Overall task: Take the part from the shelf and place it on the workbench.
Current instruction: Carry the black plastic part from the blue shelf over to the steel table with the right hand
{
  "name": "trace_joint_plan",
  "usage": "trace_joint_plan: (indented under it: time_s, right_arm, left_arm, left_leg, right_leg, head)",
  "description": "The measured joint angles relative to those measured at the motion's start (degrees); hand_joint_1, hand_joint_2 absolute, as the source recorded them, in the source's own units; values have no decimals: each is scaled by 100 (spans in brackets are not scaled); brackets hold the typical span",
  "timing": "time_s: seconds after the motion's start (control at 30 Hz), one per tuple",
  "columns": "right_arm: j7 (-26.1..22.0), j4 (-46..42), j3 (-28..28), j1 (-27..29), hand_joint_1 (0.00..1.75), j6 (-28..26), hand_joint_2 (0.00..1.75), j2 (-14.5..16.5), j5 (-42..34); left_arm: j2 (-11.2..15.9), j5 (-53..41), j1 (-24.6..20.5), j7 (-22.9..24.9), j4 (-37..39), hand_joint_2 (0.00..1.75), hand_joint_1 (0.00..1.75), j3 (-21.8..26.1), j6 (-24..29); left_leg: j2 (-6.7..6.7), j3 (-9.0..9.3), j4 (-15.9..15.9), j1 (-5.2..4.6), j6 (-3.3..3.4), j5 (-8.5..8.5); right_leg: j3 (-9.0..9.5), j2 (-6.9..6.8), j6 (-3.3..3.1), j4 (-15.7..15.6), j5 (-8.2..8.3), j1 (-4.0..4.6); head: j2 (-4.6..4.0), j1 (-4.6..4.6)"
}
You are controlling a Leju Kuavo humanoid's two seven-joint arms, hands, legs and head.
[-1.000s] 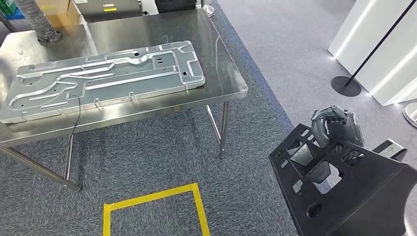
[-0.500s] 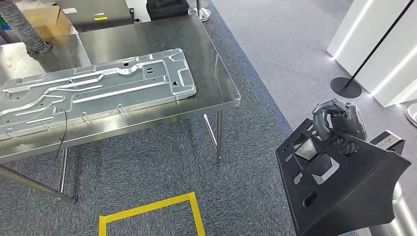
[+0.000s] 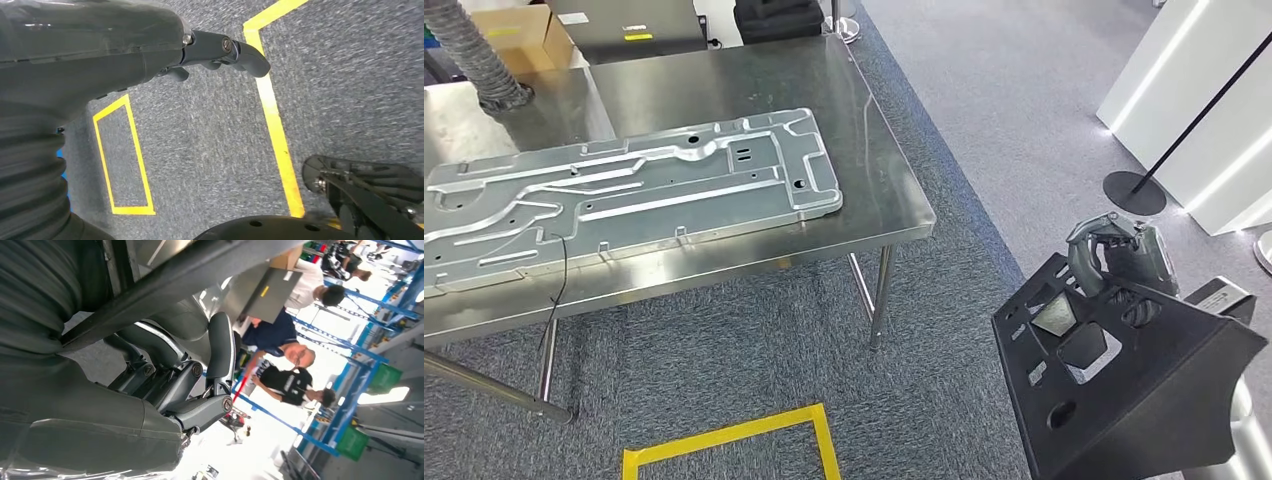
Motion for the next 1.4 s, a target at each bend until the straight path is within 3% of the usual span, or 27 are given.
trace_joint_plan:
  time_s: [0.07, 0.2, 0.27, 0.33, 0.37, 0.4, 0.43, 0.5, 0.57, 0.63, 0.7, 0.77, 0.83, 0.87, 0.9, 0.93, 1.0, 1.07, 1.13, 1.23, 1.3, 1.37, 1.4]
  right_arm:
    - [-5, -28, -30, 30, 175, -1, 175, -7, 1]
    - [-8, -90, -81, 85, 175, 0, 175, -19, 0]
    - [-8, -111, -100, 87, 175, 2, 175, -20, 0]
    - [-7, -120, -111, 89, 175, 13, 175, -20, 0]
    - [-5, -121, -111, 90, 175, 21, 175, -19, 0]
    - [-4, -121, -109, 92, 175, 32, 175, -19, 1]
    - [-2, -121, -108, 93, 175, 42, 175, -18, 2]
    - [-1, -124, -108, 95, 175, 50, 175, -18, 14]
    - [-1, -131, -109, 100, 175, 45, 175, -18, 34]
    - [-3, -138, -109, 106, 175, 37, 175, -18, 49]
    - [-4, -142, -111, 109, 175, 32, 175, -18, 56]
    - [-12, -147, -118, 110, 175, 26, 175, -18, 59]
    - [-33, -150, -123, 140, 175, 20, 175, -18, 59]
    - [-48, -150, -123, 170, 175, 16, 175, -18, 59]
    - [-63, -150, -123, 202, 175, 15, 175, -18, 59]
    - [-78, -150, -123, 226, 175, 13, 175, -18, 59]
    - [-98, -154, -124, 245, 175, 9, 175, -18, 59]
    - [-106, -162, -126, 250, 175, 8, 175, -17, 59]
    - [-109, -172, -126, 255, 175, 5, 175, -16, 59]
    - [-114, -193, -124, 253, 175, 3, 175, -13, 59]
    - [-116, -200, -122, 253, 175, 5, 175, -7, 59]
    - [-118, -202, -120, 256, 175, 17, 175, 2, 59]
    - [-118, -202, -118, 259, 175, 26, 175, 7, 59]
  left_arm:
    - [-1, -1, 4, 1, 0, 175, 0, 0, 0]
    - [10, -3, 0, 3, 2, 175, 0, 0, 0]
    - [16, -2, -17, 4, 2, 175, 0, 0, 0]
    - [21, 1, -48, 2, 2, 175, 0, 0, -1]
    - [24, 2, -60, 1, 2, 175, 0, 0, -1]
    - [26, 3, -65, 1, 2, 175, 0, 0, -1]
    - [28, 3, -63, 2, 2, 175, 0, 0, 0]
    - [30, 1, -37, 6, 2, 175, 0, 0, -1]
    - [29, -2, -15, 10, 2, 175, 0, 0, -2]
    - [25, -2, -14, 11, 2, 175, 0, 0, -3]
    - [16, -2, -16, 11, 2, 175, 0, 0, -3]
    - [10, -2, -14, 11, 2, 175, 0, 0, -2]
    - [8, -2, -13, 11, 2, 175, 0, 0, -2]
    - [6, -1, -13, 11, 2, 175, 0, 0, -2]
    - [4, 1, -13, 11, 2, 175, 0, 0, -2]
    - [2, 2, -13, 11, 2, 175, 0, 0, -2]
    - [-6, 7, -13, 11, 2, 175, 0, 0, -2]
    - [-15, 17, -13, 7, 2, 175, 0, 0, 3]
    - [-16, 25, -13, 2, 2, 175, 0, 0, 8]
    - [-7, 36, -8, -4, 4, 175, 0, 0, 10]
    - [1, 44, -19, -22, 4, 175, 0, 0, 11]
    - [9, 49, -44, -48, 4, 175, 0, 0, 11]
    - [13, 51, -52, -57, 4, 175, 0, 0, 11]
  left_leg:
    - [-8, 37, -5, -5, -52, -34]
    - [-20, -18, 237, -19, -178, -93]
    - [-3, -291, 747, -1, -240, -370]
    - [5, -732, 1470, 26, -298, -673]
    - [10, -888, 1678, 39, -321, -710]
    - [17, -939, 1675, 53, -341, -630]
    - [26, -874, 1449, 68, -356, -442]
    - [80, -563, 663, 88, -369, 2]
    - [123, -369, 174, 84, -295, 159]
    - [99, -346, 116, 68, -176, 148]
    - [71, -319, 94, 76, -109, 182]
    - [67, -290, 69, 82, -55, 173]
    - [58, -279, 70, 63, -12, 145]
    - [48, -269, 71, 50, 2, 131]
    - [35, -252, 73, 37, 12, 115]
    - [21, -225, 73, 24, 16, 97]
    - [-1, -161, 73, 2, 10, 56]
    - [-19, -138, 81, -18, -20, 24]
    - [-29, -142, 76, -26, -68, 10]
    - [-8, -187, 196, -40, -168, -90]
    - [11, -462, 766, -15, -254, -375]
    - [22, -883, 1529, 24, -318, -654]
    - [27, -1005, 1708, 38, -339, -660]
  right_leg:
    - [98, -1, -81, -368, 154, 42]
    - [179, -5, -230, -430, 207, 0]
    - [235, -19, -263, -442, 191, -18]
    - [254, -34, -273, -440, 163, -21]
    - [268, -39, -268, -439, 147, -24]
    - [292, -42, -258, -438, 127, -29]
    - [327, -44, -243, -437, 103, -38]
    - [409, -45, -191, -429, 44, -50]
    - [438, -44, -123, -421, -7, -40]
    - [435, -53, -51, -427, -45, -32]
    - [434, -60, 16, -348, -131, -46]
    - [220, -55, 56, 121, -396, -58]
    - [-223, -51, 67, 905, -718, -55]
    - [-403, -51, 63, 1180, -770, -54]
    - [-488, -50, 50, 1253, -705, -50]
    - [-455, -49, 27, 1090, -531, -42]
    - [-152, -32, -61, 317, -64, 0]
    - [64, -18, -140, -242, 180, 49]
    - [79, -24, -169, -337, 193, 69]
    - [157, -44, -211, -442, 216, -7]
    - [223, -68, -234, -486, 212, -30]
    - [257, -83, -242, -483, 186, -36]
    - [273, -86, -236, -481, 170, -40]
  head:
    - [0, 1]
    - [0, 1]
    - [0, 0]
    - [0, 0]
    - [0, 0]
    - [0, 0]
    - [0, 0]
    - [0, 0]
    - [0, 0]
    - [0, 1]
    - [0, 1]
    - [0, 1]
    - [0, 1]
    - [0, 1]
    - [0, 1]
    - [0, 1]
    - [0, 1]
    - [0, 1]
    - [0, 2]
    - [0, 1]
    - [0, 1]
    - [0, 0]
    - [0, 0]
